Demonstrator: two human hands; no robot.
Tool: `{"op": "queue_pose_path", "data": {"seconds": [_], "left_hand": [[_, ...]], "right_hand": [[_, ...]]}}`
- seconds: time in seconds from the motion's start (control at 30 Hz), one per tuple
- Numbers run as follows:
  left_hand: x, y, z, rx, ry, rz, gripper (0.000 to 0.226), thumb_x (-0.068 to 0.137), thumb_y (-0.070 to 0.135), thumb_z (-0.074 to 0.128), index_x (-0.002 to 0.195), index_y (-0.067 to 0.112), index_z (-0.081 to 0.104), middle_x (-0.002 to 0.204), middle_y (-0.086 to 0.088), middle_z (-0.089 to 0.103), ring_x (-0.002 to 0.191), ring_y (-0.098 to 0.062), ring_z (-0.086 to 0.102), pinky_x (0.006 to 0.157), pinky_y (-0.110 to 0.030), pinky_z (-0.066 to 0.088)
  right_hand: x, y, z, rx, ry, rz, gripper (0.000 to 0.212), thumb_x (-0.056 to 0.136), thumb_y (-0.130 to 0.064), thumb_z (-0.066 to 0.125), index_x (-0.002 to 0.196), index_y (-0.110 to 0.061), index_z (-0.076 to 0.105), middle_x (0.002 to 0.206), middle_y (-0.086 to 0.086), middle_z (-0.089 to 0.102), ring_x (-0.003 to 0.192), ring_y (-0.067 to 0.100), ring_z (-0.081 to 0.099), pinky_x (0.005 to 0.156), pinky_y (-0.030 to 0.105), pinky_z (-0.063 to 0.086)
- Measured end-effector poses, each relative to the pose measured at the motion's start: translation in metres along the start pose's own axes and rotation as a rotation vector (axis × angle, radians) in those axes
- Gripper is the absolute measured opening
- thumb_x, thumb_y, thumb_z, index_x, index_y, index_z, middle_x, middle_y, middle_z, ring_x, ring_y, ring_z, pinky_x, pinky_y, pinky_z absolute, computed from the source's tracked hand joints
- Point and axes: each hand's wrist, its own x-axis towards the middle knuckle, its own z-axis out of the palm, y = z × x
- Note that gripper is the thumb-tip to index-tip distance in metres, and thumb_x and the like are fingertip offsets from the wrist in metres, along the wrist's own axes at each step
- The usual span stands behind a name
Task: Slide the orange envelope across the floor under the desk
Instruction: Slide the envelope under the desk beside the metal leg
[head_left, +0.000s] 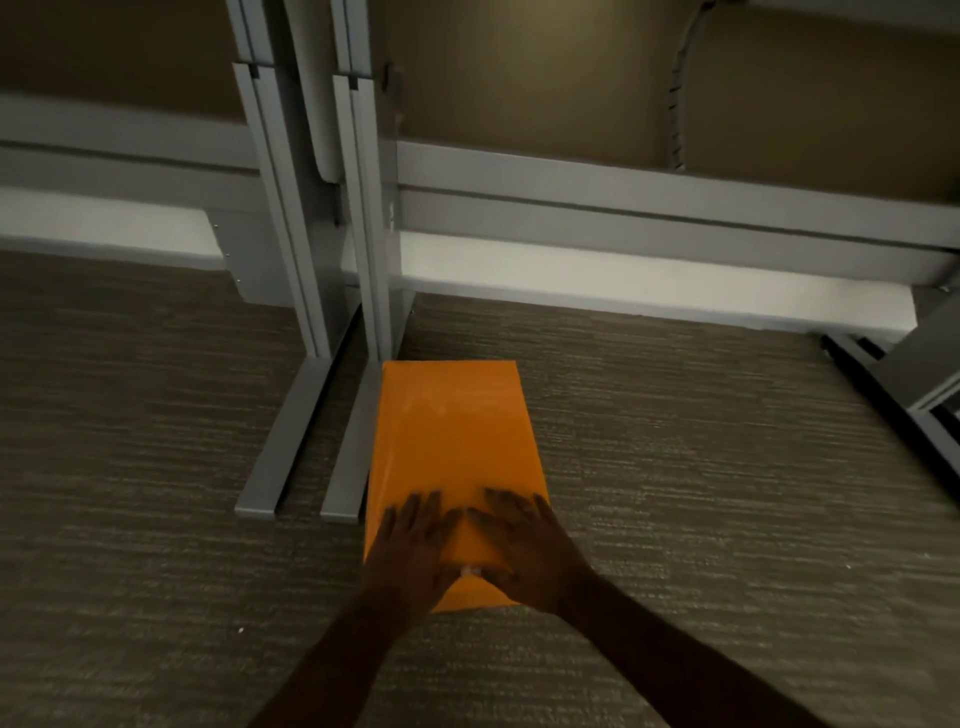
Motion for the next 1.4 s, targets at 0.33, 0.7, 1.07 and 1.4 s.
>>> {"op": "queue_pose_path", "data": {"seconds": [0.33,0.7,1.07,1.4], "left_hand": [[0.035,-0.02,-0.012,0.106,-0.056,0.075,0.097,0.077,0.074,0.058,0.154,0.024,0.026,0.163,-0.014,0.015,0.148,-0.042,0.024,0.115,-0.062,0.031],[0.093,-0.044,-0.046,0.087,-0.165,-0.114,0.078,0.097,0.043,0.051,0.156,0.035,0.001,0.167,-0.002,-0.004,0.153,-0.03,0.005,0.116,-0.059,0.03],[0.151,-0.089,-0.024,0.189,-0.062,-0.086,0.082,0.083,0.038,0.074,0.151,0.036,0.028,0.16,-0.01,0.034,0.136,-0.042,0.045,0.088,-0.058,0.055],[0.196,-0.107,-0.019,0.252,-0.07,-0.049,0.078,0.096,0.042,0.054,0.155,0.036,0.004,0.166,-0.01,0.015,0.144,-0.041,0.03,0.098,-0.057,0.049]], "right_hand": [[0.023,0.013,0.002,-0.005,-0.103,0.056,0.071,0.094,-0.063,0.045,0.154,-0.049,0.01,0.169,0.002,-0.004,0.155,0.03,-0.004,0.112,0.076,0.005],[0.1,0.024,-0.004,0.02,-0.042,0.174,0.065,0.1,-0.045,0.049,0.155,-0.045,0.014,0.168,0.007,0.003,0.154,0.032,0.005,0.112,0.069,0.024],[0.159,0.047,-0.019,-0.001,-0.033,0.158,0.062,0.099,-0.037,0.052,0.153,-0.042,0.022,0.165,0.013,0.015,0.151,0.036,0.016,0.105,0.063,0.042],[0.191,0.062,-0.025,-0.02,-0.001,0.175,0.058,0.096,-0.03,0.058,0.147,-0.039,0.032,0.157,0.017,0.026,0.143,0.041,0.027,0.096,0.067,0.047]]}}
